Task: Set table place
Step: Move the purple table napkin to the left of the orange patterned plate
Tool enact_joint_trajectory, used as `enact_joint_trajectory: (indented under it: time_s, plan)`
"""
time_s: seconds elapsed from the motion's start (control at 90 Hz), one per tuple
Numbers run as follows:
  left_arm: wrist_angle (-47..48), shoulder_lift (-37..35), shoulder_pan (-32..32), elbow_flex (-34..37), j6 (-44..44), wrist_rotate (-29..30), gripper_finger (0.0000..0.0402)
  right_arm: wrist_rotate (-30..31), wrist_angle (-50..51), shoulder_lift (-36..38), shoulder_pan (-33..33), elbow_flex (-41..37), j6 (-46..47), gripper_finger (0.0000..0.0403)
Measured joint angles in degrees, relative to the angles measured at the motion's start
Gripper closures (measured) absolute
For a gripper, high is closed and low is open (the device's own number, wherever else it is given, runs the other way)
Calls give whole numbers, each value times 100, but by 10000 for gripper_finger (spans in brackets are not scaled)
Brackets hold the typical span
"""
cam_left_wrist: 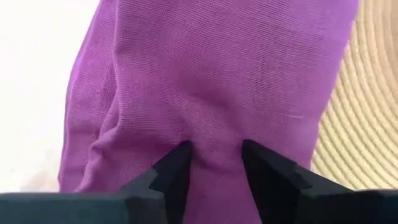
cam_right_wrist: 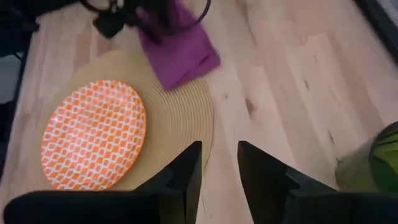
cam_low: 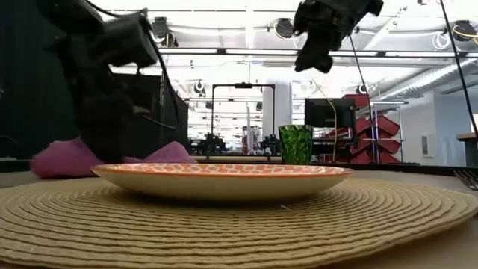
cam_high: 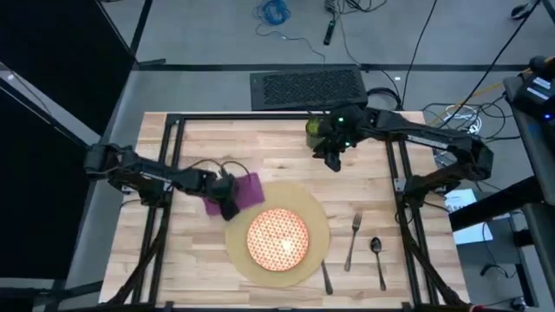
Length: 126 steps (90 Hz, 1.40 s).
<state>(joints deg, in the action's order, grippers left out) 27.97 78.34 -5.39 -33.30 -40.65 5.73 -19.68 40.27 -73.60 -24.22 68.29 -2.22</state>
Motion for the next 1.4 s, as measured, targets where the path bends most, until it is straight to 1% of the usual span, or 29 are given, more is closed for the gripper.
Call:
enact_joint_trajectory:
  time_s: [0.089,0.178,0.344,0.4,0.444,0.556,0.622,0.678,0.722,0.8,0.911,1.056,1.1,1.233,1.4]
  plan:
    - [713,-239,-366,11,-738,612,267,58,71,383,-12,0,62,312]
    - [1427,-496,-611,106,-1473,875,267,307,179,756,-11,0,151,312]
    - [1300,-772,-1328,271,-2414,844,267,372,432,1300,-11,0,346,312]
    - [1302,-793,-1583,271,-2680,963,267,475,510,1445,-7,0,397,312]
    - [1347,-818,-1809,250,-2902,1326,267,612,532,1549,-7,0,446,312]
    - [1572,-1072,-2258,-90,-3005,2626,272,788,552,1759,-7,0,480,312]
    - [1752,-1205,-2375,-361,-2574,3199,276,790,490,1846,-7,0,533,312]
    - [1751,-1315,-2417,-647,-2135,3410,280,789,478,1897,-7,0,610,312]
    - [1796,-1427,-2430,-875,-1716,3351,282,789,480,1918,-5,0,687,312]
    - [2278,-1539,-2401,-1236,-1302,2810,285,786,479,1936,-5,0,832,312]
    - [3455,-1526,-2305,-1515,-1182,1969,287,792,374,1896,-5,0,989,312]
    - [4715,-1518,-2172,-1630,-989,1402,288,793,-47,1798,67,-190,1229,312]
    - [4798,-1512,-2113,-1619,-929,1252,288,789,-169,1768,104,-263,1236,312]
    - [4668,-1431,-2010,-1602,-546,687,288,780,-406,1706,215,-455,1352,312]
    - [4870,-1088,-1967,-1569,-345,506,288,776,-496,1706,347,-549,1361,312]
